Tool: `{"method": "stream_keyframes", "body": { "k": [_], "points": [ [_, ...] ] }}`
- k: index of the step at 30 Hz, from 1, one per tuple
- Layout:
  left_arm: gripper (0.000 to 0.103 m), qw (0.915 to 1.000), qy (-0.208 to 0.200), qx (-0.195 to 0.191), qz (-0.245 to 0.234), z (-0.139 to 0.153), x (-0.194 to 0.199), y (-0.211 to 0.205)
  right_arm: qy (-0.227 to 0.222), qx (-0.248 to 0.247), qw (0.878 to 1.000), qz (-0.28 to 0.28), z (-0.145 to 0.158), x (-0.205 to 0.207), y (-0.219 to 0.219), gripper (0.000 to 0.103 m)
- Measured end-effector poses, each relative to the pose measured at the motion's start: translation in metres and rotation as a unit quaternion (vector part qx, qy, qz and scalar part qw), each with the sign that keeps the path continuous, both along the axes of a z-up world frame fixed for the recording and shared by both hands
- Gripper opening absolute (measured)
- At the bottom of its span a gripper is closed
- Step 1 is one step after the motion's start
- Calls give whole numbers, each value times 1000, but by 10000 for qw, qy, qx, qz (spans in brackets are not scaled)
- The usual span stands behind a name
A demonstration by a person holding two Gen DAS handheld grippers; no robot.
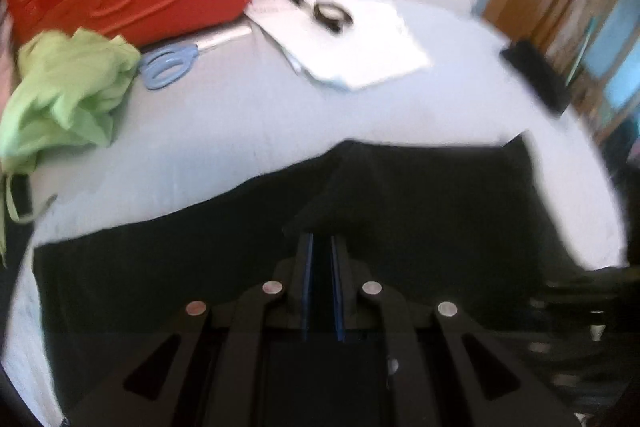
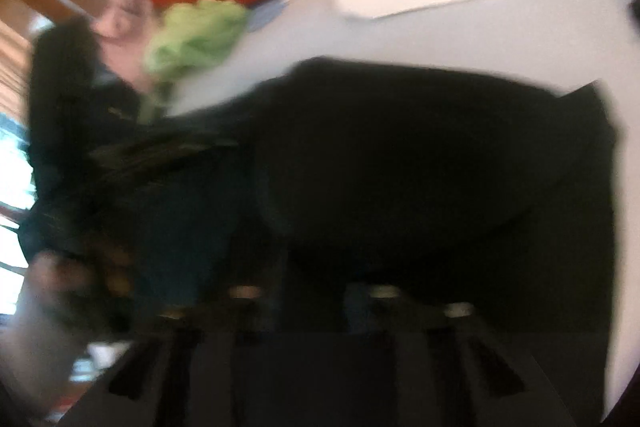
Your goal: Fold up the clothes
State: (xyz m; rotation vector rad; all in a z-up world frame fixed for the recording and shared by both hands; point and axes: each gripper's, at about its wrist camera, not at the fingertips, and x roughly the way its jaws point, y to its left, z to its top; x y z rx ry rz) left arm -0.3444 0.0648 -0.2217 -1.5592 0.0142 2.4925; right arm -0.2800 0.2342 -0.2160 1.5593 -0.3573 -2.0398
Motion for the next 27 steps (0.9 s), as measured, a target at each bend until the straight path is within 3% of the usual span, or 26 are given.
{"method": "stream_keyframes", "body": {
  "k": [3,4,5,7,8,9,12,16,20,21,23,27],
  "points": [
    [9,9998,-66,-184,-81,5,14,-6,-258,-527,9981,-209,16,3,22,12],
    [9,9996,-88,-242,-95,8,21,-10,-464,-509,9971,-314,18,7,34,16],
    [9,9994,-110,-300,-109,11,27,-14,-678,-478,9957,-420,20,11,47,27],
    [24,9996,-71,-265,-66,20,56,-27,-732,316,9940,-748,26,28,76,40],
    [59,9998,-73,-194,-22,24,72,-35,-680,623,9920,-862,29,37,86,42],
    [101,9999,-63,-118,71,28,91,-44,-631,878,9888,-1028,33,53,101,42],
    [103,9991,-108,292,292,36,139,-65,-620,850,9839,-1443,41,97,129,42],
    [103,9975,-232,444,493,38,194,-74,-445,815,9764,-1952,54,165,139,42],
    [103,9959,-501,407,627,25,231,-71,-118,1241,9746,-1859,72,215,137,42],
    [98,9952,-594,367,687,21,239,-70,-83,1284,9760,-1755,73,222,136,42],
    [93,9938,-604,299,880,20,258,-73,-68,1489,9769,-1533,68,238,135,42],
    [93,9872,-446,-80,1530,19,301,-91,-144,1669,9790,-1159,49,257,141,42]
  ]
}}
